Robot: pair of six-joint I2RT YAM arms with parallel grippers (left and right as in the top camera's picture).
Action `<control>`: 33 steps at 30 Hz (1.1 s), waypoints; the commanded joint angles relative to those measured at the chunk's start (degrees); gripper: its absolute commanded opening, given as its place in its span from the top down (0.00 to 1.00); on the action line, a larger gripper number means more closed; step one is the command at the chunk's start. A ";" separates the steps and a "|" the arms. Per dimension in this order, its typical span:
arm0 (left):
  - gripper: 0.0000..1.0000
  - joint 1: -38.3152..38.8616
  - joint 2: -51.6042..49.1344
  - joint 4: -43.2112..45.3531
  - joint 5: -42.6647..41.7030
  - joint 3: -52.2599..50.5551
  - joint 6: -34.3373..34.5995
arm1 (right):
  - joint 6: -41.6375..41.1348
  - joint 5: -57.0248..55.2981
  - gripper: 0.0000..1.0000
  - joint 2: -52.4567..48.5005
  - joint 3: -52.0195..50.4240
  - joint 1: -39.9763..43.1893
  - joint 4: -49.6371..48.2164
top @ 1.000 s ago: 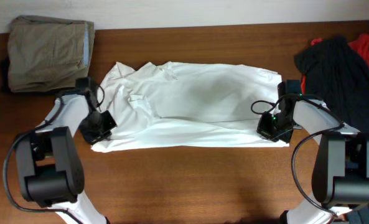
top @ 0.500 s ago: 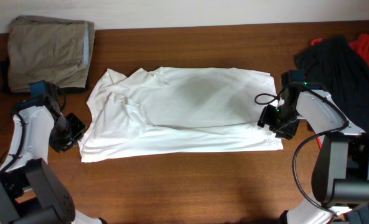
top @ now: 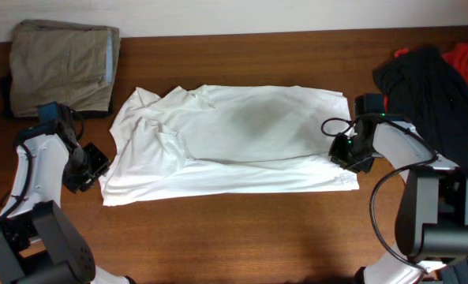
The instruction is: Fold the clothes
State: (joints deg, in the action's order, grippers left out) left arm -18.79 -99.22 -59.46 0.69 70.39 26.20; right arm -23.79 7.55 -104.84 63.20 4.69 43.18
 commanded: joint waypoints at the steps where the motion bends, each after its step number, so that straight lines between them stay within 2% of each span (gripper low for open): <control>1: 0.67 -0.07 0.57 0.20 0.11 -0.09 0.11 | -0.74 -0.50 0.73 -1.25 -0.42 -0.17 -2.56; 10: 0.67 -0.07 0.57 0.28 0.09 -0.09 0.11 | -0.92 0.00 0.72 -1.18 0.90 0.02 -17.14; 11: 0.67 -0.07 0.57 0.26 -0.04 -0.09 0.11 | -0.92 1.38 0.68 -1.07 3.41 0.48 -16.28; 12: 0.67 -0.07 0.57 0.26 -0.04 -0.09 0.11 | -0.46 2.93 0.59 -0.76 7.76 1.38 -14.16; 14: 0.68 -0.07 0.57 0.26 -0.48 -0.09 0.07 | 1.18 3.04 0.31 -0.63 17.05 2.89 -6.19; 15: 0.74 -0.07 0.57 0.46 -1.84 -0.09 0.07 | 2.58 2.99 0.28 -0.63 21.51 2.95 -0.44; 16: 0.80 -0.07 0.61 0.92 -3.82 -0.07 -0.61 | 2.67 3.74 0.29 -0.63 23.61 2.84 3.41; 18: 0.92 1.31 1.84 1.68 -9.90 -0.07 -4.07 | 10.56 17.70 0.32 -0.63 24.55 2.69 8.74; 19: 0.96 3.04 2.95 1.77 -9.92 -0.07 -4.44 | 13.27 22.77 0.44 -0.66 24.22 2.25 10.64; 20: 0.99 6.51 4.52 2.45 -9.92 -0.07 -6.29 | 17.92 24.44 0.65 -0.66 24.09 -0.31 15.02; 22: 0.98 14.95 5.16 4.39 -9.92 -0.07 -6.56 | 17.81 20.04 0.79 -0.66 21.75 -5.92 15.85; 24: 0.82 21.38 5.16 5.92 -9.90 -0.07 -6.56 | 13.42 14.51 0.78 -0.68 17.57 -11.23 13.44; 27: 0.66 26.05 5.16 8.28 -9.90 -0.07 -6.51 | 8.04 12.74 0.78 -0.76 12.09 -14.78 9.42; 33: 0.64 27.76 2.99 9.55 -9.90 -0.09 -5.90 | 6.73 13.46 0.78 -0.90 5.18 -15.61 5.81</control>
State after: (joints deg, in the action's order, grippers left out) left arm 8.69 -95.13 -50.19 -9.02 70.32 20.34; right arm -16.38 21.23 -106.04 69.49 -10.28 48.99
